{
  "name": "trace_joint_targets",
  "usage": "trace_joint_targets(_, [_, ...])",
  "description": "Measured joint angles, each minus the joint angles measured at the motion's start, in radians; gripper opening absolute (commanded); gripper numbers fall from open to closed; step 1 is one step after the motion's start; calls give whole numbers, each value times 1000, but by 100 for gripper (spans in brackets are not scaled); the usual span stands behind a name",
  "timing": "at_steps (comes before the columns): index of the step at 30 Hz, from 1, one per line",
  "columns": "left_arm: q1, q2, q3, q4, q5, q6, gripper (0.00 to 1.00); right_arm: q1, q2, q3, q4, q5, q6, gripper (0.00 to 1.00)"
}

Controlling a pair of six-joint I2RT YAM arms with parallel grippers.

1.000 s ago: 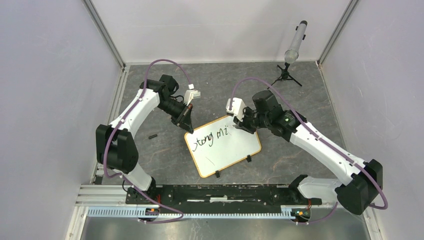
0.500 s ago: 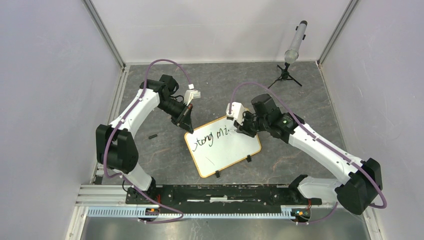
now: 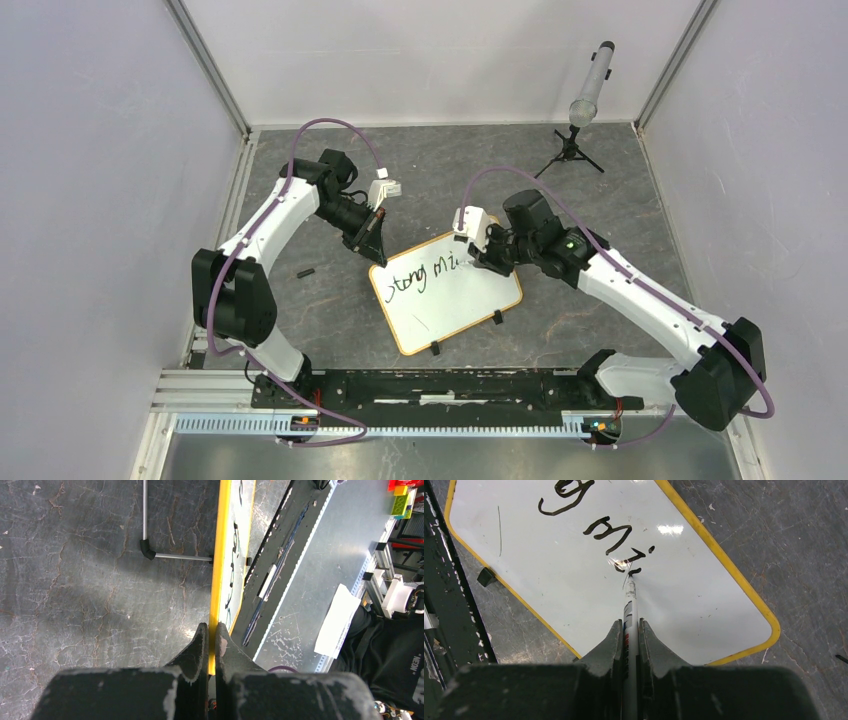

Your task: Write a sentence on the whiteboard

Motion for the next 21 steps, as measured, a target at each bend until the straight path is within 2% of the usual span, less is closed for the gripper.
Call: trace_joint_targets(21, [0, 0, -1, 3, 0, 0, 2, -26, 24, 47, -5, 30, -8, 0])
